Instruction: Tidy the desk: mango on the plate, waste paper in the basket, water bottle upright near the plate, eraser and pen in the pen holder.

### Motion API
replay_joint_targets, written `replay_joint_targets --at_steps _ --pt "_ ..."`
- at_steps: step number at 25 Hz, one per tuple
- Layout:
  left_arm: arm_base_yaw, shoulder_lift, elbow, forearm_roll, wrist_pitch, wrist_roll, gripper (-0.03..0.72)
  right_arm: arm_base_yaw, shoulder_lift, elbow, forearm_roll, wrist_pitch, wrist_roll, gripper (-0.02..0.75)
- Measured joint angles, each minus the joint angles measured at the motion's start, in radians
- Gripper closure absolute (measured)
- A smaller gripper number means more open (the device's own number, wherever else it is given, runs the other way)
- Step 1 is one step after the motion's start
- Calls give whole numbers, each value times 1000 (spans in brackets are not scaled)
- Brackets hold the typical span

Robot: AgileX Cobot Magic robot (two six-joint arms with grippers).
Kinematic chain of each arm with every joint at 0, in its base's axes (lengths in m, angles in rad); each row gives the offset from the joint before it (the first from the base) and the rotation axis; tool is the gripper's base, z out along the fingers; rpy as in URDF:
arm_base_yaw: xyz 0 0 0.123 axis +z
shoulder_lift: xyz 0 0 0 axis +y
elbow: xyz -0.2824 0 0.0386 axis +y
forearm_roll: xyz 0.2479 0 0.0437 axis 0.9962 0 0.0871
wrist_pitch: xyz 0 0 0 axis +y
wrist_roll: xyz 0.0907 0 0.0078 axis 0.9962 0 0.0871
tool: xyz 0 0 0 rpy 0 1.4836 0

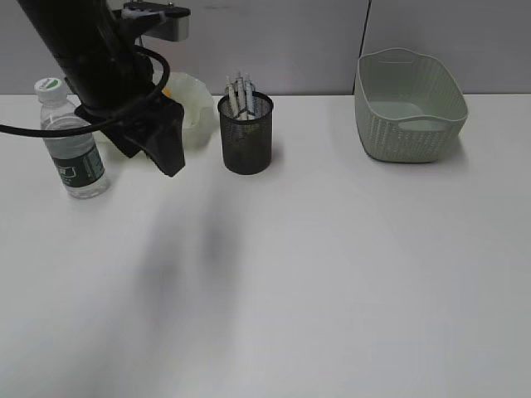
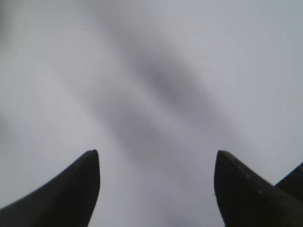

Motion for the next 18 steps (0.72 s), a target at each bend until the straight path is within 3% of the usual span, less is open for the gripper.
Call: replay_joint_targets --at_steps 9,18 --pt "0 -49 47 24 41 -114 134 0 0 0 0 0 0 300" --pt "0 -341 352 73 41 -132 154 0 0 0 0 0 0 300"
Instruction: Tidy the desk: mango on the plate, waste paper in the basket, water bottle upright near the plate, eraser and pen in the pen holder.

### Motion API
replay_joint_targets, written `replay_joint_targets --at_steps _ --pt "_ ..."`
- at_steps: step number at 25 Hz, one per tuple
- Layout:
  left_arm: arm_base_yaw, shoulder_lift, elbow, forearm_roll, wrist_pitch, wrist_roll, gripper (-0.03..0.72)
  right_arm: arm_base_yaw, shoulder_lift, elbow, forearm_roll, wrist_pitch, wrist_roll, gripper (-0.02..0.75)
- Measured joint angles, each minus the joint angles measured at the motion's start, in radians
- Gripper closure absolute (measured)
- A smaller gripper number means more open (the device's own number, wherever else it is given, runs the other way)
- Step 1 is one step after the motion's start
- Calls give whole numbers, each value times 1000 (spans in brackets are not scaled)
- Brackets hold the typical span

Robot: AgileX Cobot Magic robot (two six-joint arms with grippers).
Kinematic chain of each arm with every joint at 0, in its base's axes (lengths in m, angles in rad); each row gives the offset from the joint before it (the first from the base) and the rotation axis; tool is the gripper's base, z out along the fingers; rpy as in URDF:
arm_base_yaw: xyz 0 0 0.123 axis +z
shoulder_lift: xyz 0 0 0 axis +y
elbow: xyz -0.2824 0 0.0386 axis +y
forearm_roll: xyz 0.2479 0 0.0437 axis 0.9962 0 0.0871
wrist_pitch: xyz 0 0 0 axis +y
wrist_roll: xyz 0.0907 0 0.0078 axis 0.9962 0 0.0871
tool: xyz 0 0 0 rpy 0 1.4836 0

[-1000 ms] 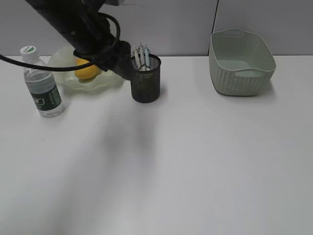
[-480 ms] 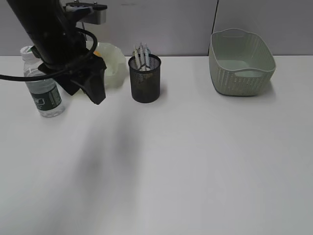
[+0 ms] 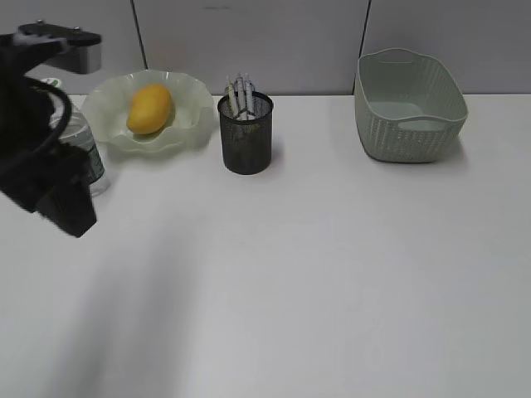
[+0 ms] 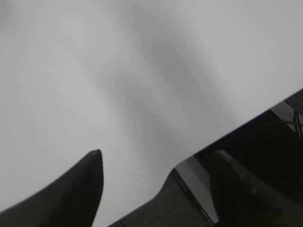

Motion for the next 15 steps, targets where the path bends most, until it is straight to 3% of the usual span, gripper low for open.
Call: replay_joint_targets --at_steps 9,15 --pt "0 -496 334 0 -81 0 162 0 0 0 0 0 0 300" --pt "0 -902 467 2 -80 -19 165 0 0 0 -1 0 0 300"
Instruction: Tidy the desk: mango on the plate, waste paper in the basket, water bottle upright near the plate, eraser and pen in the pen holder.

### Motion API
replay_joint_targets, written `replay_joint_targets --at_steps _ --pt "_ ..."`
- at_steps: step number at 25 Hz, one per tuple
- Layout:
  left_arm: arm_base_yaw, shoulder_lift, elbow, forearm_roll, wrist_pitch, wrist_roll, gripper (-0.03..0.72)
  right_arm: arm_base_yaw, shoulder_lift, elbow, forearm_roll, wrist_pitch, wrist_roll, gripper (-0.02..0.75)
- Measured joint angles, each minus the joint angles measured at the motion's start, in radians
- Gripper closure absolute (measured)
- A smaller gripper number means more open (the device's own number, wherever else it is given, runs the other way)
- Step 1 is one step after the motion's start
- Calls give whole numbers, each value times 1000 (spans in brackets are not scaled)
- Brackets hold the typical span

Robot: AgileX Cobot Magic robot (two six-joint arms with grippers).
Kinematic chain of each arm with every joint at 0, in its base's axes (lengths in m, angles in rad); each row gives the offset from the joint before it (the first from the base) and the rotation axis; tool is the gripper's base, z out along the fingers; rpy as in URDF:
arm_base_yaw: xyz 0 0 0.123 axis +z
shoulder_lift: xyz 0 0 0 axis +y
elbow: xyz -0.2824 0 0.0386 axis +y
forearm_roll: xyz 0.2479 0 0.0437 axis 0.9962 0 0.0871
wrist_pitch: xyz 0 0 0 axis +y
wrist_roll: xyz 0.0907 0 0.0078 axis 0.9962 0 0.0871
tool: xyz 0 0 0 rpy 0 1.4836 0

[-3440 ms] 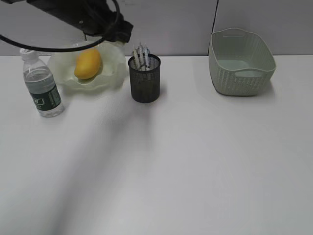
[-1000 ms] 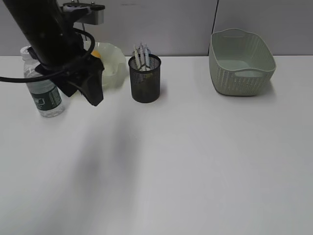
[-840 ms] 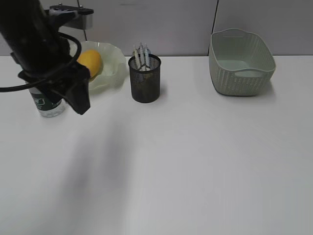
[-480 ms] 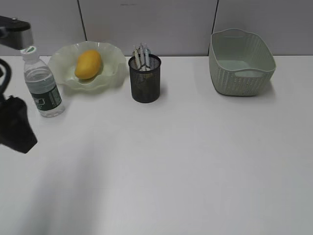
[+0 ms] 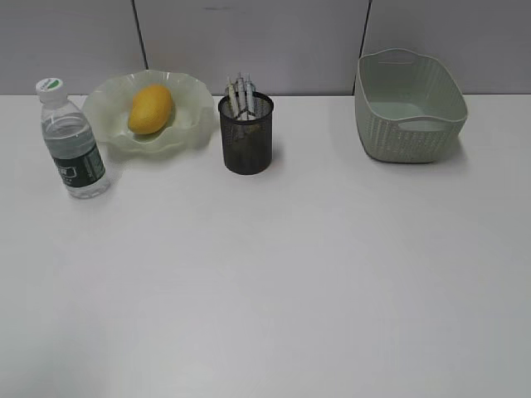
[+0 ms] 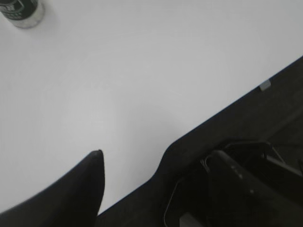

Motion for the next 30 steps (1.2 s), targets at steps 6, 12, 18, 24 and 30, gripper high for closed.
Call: replay_joint_targets --at_steps 6,12,18,24,30 --pt "0 -331 51 40 3 -102 165 0 0 0 0 0 0 300" --pt "0 -479 117 54 4 -116 165 0 0 0 0 0 0 300" --pt "0 -480 186 72 -46 -119 165 0 0 0 0 0 0 300" --pt "0 -480 194 73 -59 -119 165 0 0 0 0 0 -1 300" --pt "0 -480 194 73 -62 -119 167 0 0 0 26 0 -37 300"
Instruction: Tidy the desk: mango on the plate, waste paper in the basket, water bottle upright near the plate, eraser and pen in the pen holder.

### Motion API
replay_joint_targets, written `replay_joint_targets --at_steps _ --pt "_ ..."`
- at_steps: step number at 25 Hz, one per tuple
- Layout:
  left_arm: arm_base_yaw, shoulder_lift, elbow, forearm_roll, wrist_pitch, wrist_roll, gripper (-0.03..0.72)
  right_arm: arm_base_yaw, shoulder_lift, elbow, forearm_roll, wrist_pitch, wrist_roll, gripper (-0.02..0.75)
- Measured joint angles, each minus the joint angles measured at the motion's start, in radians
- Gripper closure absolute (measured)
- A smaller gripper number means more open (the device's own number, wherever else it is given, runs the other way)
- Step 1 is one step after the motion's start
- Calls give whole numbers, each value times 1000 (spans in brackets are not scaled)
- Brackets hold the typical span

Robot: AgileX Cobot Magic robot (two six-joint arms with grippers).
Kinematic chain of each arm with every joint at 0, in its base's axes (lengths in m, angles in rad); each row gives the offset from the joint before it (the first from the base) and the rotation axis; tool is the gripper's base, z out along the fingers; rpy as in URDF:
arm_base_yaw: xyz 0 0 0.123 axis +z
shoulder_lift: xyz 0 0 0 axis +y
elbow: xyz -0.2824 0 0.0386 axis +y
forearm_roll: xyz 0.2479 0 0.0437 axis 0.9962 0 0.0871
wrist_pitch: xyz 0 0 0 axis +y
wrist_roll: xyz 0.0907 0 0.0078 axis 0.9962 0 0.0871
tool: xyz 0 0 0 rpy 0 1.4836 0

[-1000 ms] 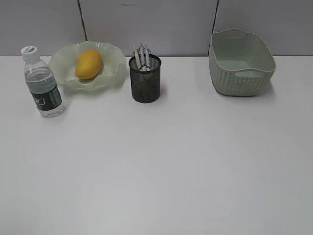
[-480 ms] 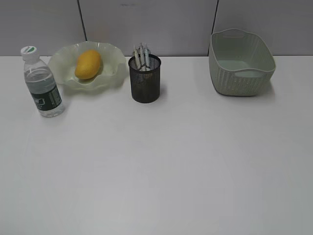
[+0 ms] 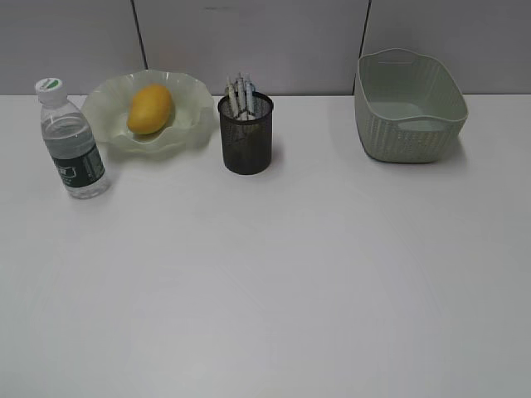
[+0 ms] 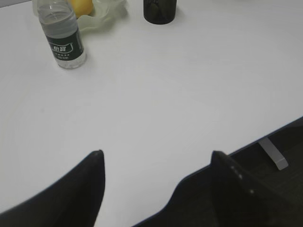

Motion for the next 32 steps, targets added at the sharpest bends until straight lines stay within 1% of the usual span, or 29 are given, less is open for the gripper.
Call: replay_joint_targets --at_steps 8,11,14,18,23,26,29,32 --pt "7 0 0 0 -2 0 171 0 -2 0 1 -1 -4 300" --pt "27 0 0 1 -2 0 179 0 -18 1 1 -1 -4 300" --pt "69 0 0 1 -2 0 187 -22 -24 1 2 0 -4 300" --pt "160 -2 0 1 -2 0 187 -131 -55 1 3 -1 -4 300" --pt "308 -17 0 1 -2 0 187 -292 -130 1 3 -1 -5 301" --pt "375 -59 0 1 -2 0 193 -380 -166 1 5 0 -5 301" --pt "422 -100 0 1 -2 0 204 -428 -196 1 5 0 -5 302" --pt "444 -102 1 1 -3 0 209 -435 -203 2 6 -1 -5 302"
